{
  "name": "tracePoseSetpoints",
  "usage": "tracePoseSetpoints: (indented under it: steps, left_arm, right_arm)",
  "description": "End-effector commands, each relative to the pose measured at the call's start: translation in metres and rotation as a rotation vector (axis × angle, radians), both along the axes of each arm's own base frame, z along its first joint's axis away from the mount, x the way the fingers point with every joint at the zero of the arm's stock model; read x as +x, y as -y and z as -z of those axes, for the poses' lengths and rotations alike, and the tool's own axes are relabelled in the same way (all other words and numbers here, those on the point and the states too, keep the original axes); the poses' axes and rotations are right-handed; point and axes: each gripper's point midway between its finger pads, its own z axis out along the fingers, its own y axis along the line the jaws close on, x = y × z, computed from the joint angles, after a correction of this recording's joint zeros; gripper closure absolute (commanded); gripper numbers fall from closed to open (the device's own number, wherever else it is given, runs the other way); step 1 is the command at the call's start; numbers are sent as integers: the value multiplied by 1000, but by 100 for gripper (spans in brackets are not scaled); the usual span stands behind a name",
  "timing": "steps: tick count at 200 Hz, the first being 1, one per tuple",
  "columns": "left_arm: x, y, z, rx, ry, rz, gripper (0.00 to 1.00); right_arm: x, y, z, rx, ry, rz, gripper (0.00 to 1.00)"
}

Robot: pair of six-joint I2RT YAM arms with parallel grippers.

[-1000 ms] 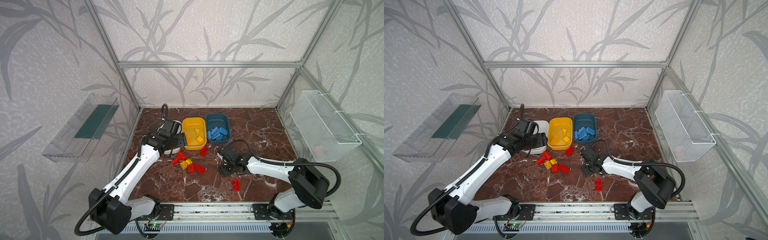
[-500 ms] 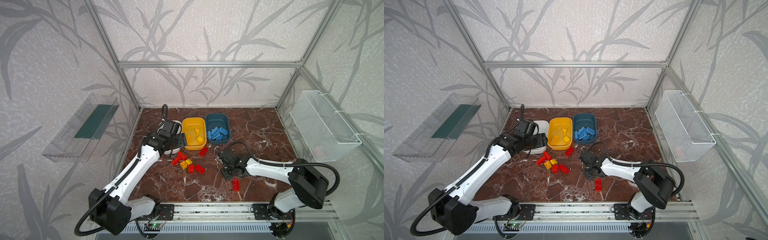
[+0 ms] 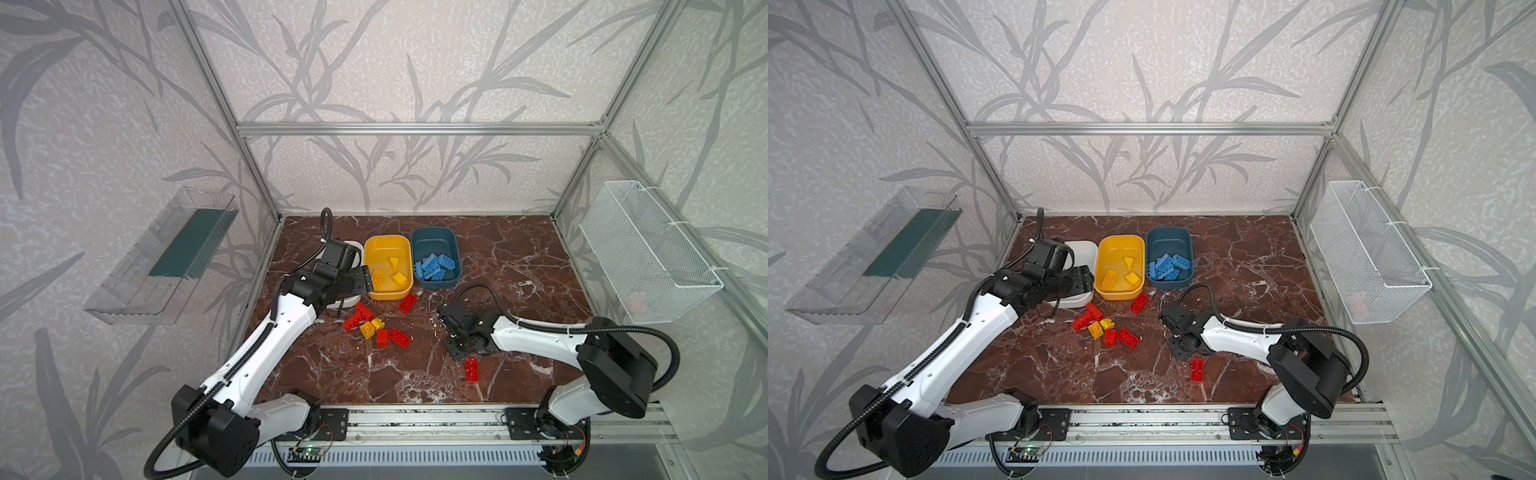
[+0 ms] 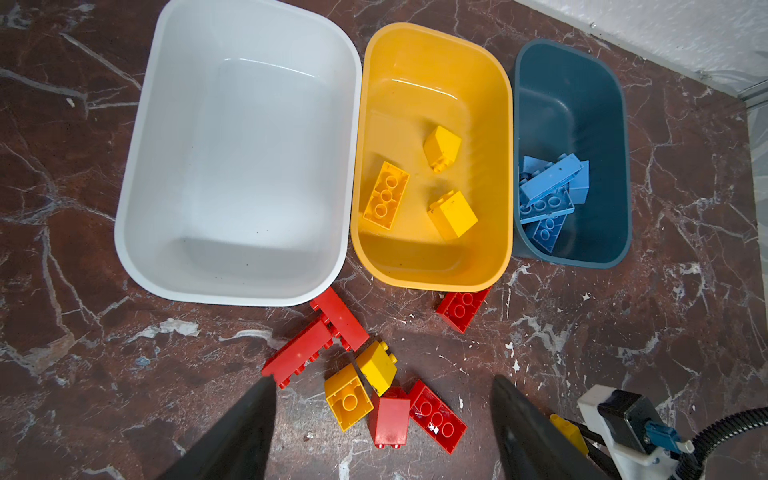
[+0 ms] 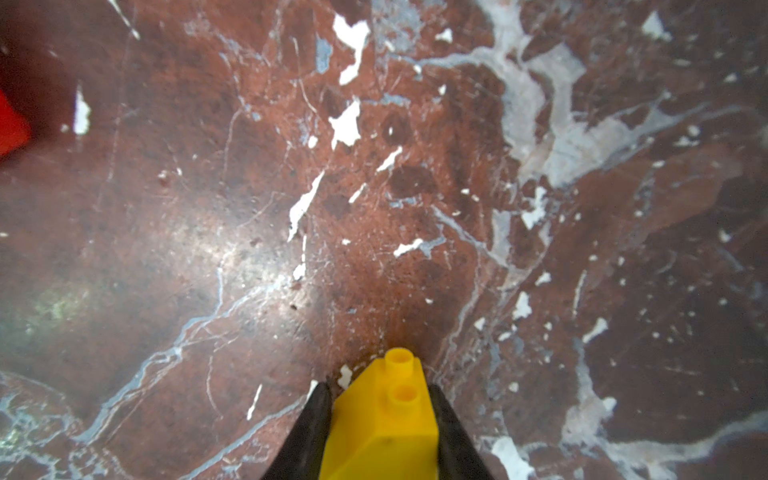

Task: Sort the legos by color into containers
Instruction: 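Drop sloped yellow brick into yellow bin with right gripper while left gripper lowers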

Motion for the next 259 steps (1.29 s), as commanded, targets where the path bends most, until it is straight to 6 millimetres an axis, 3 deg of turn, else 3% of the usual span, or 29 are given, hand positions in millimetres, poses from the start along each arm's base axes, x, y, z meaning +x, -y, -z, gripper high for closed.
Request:
tracePoseSetpoints:
  steps: [1, 23, 64, 140, 185, 192, 197, 259]
  left_arm:
    - [-8, -2, -7, 6, 20, 15, 20]
    - [-17, -7, -3, 18, 16, 19, 17]
    - [-34, -23, -4, 29, 74, -14, 1]
    - [-64, -49, 7, 64, 90, -72, 1]
    - [-73, -47, 20, 28, 79, -69, 1]
    - [-74, -47, 23, 25, 76, -66, 1]
    - [-74, -46, 25, 22, 72, -65, 2]
    - [-72, -44, 28, 26, 55, -58, 3]
  right_arm:
    - [3, -3, -21, 11, 26, -3, 73]
    - [8, -6, -32, 28, 52, -4, 73]
    - [22, -27, -61, 79, 87, -34, 73]
    - [72, -95, -127, 296, 202, -65, 74]
    - [105, -122, -137, 379, 174, -55, 74]
    - [111, -126, -146, 408, 182, -53, 74]
    - [115, -130, -135, 398, 157, -51, 74]
    - [173, -159, -125, 408, 146, -34, 73]
